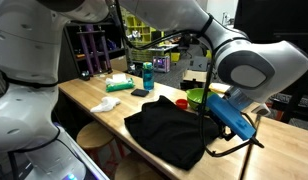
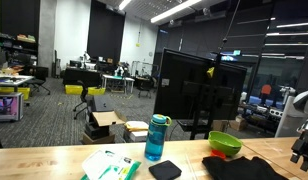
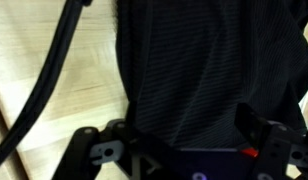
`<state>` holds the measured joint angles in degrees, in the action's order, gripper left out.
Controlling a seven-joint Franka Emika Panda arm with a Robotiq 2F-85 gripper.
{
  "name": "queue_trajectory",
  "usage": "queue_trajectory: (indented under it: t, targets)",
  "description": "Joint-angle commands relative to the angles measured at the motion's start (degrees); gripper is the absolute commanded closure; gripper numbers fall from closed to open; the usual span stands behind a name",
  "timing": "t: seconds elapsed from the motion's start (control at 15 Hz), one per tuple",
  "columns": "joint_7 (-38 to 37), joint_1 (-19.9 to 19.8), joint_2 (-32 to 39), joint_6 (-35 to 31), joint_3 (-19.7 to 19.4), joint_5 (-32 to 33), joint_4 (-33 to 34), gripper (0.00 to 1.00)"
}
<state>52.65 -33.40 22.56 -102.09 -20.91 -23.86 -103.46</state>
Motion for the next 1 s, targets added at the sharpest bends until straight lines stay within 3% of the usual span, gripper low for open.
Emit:
queue_trajectory:
  t: [0.0, 0.93]
  targets:
    - [-1.48, -1.91, -0.19, 0.44, 1.44, 0.35, -0.65, 0.0]
    - [-3.63, -5.33, -1.85, 0.84, 0.97, 1.93, -7.29, 0.0]
